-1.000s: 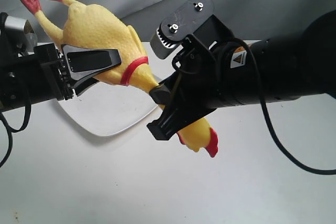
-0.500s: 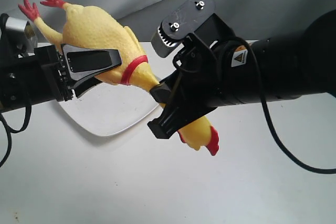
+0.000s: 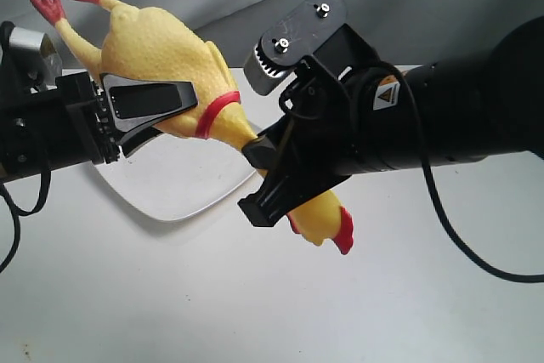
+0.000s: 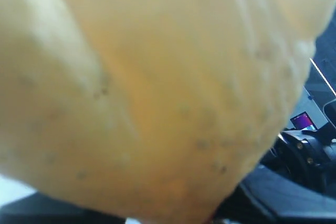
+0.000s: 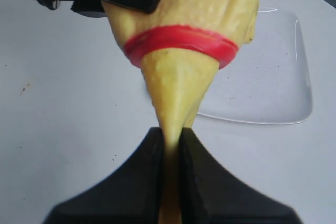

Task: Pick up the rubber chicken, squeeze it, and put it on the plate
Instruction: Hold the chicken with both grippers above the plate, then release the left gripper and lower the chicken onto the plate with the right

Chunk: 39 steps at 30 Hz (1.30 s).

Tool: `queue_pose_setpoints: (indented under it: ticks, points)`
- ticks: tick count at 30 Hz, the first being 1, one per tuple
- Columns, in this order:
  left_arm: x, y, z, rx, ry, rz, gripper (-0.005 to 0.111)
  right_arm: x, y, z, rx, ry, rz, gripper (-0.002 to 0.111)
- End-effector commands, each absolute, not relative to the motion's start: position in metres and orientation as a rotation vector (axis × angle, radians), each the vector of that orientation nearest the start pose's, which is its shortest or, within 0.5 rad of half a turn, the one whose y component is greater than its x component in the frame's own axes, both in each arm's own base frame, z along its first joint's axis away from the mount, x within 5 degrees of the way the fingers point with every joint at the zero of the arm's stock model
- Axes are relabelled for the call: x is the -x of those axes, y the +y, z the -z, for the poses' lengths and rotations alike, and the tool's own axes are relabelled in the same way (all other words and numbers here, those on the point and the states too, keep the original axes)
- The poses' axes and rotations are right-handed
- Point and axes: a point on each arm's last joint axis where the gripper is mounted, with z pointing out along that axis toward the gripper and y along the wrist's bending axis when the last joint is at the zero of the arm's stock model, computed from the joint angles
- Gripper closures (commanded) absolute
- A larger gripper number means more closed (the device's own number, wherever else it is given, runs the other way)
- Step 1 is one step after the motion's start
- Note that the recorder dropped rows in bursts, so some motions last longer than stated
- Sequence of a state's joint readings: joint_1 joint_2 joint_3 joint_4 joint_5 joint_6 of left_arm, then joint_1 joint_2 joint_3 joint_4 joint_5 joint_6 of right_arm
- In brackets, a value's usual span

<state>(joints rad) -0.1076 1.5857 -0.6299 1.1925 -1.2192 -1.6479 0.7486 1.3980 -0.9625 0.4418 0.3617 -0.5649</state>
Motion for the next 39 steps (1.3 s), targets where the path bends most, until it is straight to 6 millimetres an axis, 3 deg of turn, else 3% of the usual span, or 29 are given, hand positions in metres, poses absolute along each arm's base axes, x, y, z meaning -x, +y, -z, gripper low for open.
queue_pose_setpoints:
  ticks: [1,4,11,16,19,21,23,25,28,29,35,39]
  points:
    - [-0.256,-0.108,-0.226,-0.175,1.877,1.606,0.034,-0.213,0.216,-0.292,1.052,1.994,-0.488,0.108]
    - [-0.254,-0.109,-0.224,-0.203,1.894,1.603,0.001,-0.213,0.216,-0.292,1.052,1.994,-0.488,0.108]
    - [-0.239,-0.11,-0.23,-0.377,1.964,1.583,0.004,-0.225,0.205,-0.293,1.04,1.964,-0.403,0.108]
    - [-0.212,-0.108,-0.25,-0.543,2.042,1.538,0.004,-0.254,0.176,-0.302,0.875,1.995,-0.34,0.108]
    - [-0.191,-0.105,-0.261,-0.645,2.123,1.48,0.007,-0.274,0.17,-0.316,0.877,1.981,-0.304,0.108]
    - [-0.176,-0.104,-0.276,-0.66,2.094,1.455,0.014,-0.287,0.176,-0.321,0.935,1.971,-0.287,0.108]
    - [-0.157,-0.102,-0.292,-0.69,2.027,1.419,0.029,-0.303,0.186,-0.321,0.974,1.976,-0.286,0.108]
    - [-0.139,-0.1,-0.309,-0.714,1.958,1.385,0.054,-0.319,0.196,-0.313,1.0,1.999,-0.29,0.108]
    - [-0.107,-0.096,-0.33,-0.781,1.827,1.31,0.101,-0.343,0.212,-0.292,1.1,2.027,-0.29,0.108]
    - [-0.095,-0.095,-0.337,-0.81,1.775,1.278,0.106,-0.35,0.217,-0.283,1.138,2.035,-0.291,0.108]
    - [-0.033,-0.088,-0.357,-0.876,1.572,1.177,0.107,-0.381,0.24,-0.225,1.225,2.075,-0.353,0.108]
    - [-0.003,-0.084,-0.362,-0.876,1.46,1.098,0.107,-0.39,0.253,-0.195,1.263,2.064,-0.44,0.108]
